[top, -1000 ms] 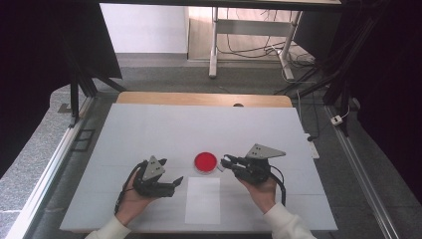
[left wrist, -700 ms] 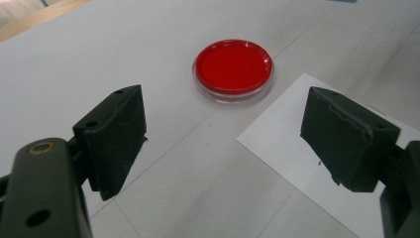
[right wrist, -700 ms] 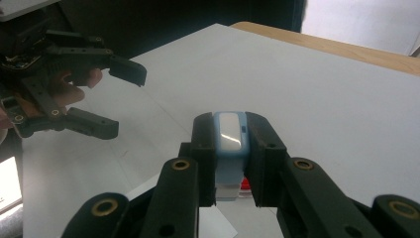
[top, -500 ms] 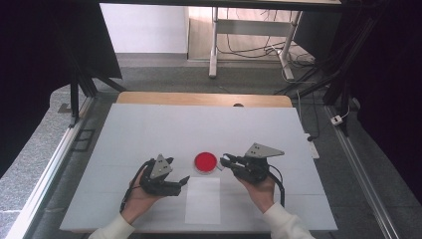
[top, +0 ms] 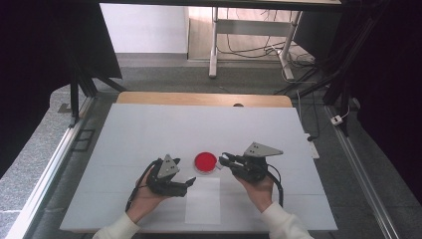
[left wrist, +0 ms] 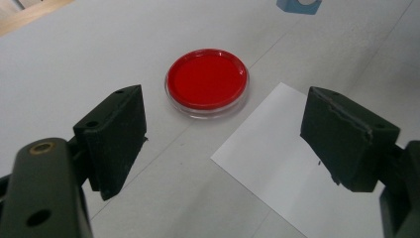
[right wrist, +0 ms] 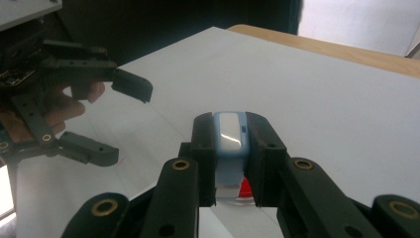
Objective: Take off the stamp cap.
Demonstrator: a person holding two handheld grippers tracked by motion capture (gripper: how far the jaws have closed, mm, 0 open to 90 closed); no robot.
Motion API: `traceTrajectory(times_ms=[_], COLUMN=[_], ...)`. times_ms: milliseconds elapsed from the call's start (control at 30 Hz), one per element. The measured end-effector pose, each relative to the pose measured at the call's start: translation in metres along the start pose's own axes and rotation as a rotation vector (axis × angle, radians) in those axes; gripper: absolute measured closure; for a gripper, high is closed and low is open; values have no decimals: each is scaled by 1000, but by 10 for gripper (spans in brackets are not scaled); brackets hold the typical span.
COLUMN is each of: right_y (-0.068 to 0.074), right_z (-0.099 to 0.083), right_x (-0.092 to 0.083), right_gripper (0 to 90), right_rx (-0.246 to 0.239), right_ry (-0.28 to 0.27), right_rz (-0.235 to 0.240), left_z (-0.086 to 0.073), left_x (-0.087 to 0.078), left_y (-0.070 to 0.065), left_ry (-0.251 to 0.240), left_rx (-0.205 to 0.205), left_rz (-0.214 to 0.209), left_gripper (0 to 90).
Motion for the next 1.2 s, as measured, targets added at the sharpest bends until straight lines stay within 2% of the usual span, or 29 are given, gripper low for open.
traceTrajectory(times_ms=[67, 167, 300, 733, 1200], right_y=[0, -1, -2, -3, -3], right_z=[1, 0, 0, 0, 2], right_x=[1, 3, 2, 4, 2], right_gripper=[751, 751, 751, 751, 751], right_rx=[13, 6, 29, 32, 37], right_ry=[-1, 10, -9, -4, -16], right_rz=[0, -14, -15, -3, 5], left_z=[1, 4, 8, 17, 31], left_x=[1, 2, 5, 18, 28], left_y=[0, -3, -7, -16, -23], left_ry=[1, -2, -3, 7, -8], left_rx=[-3, 3, 14, 32, 39], left_rz=[-1, -6, -11, -23, -36], left_gripper=[179, 179, 179, 181, 185])
Point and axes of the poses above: each handheld gripper's, and its own axes: x roughly forward along the jaws, z roughly out of its top, y roughly to its left, the point moved 4 cm from there along x, roughly forward along the jaws, and after that the axes turned 3 degrees about y, right-handed, at the moved point
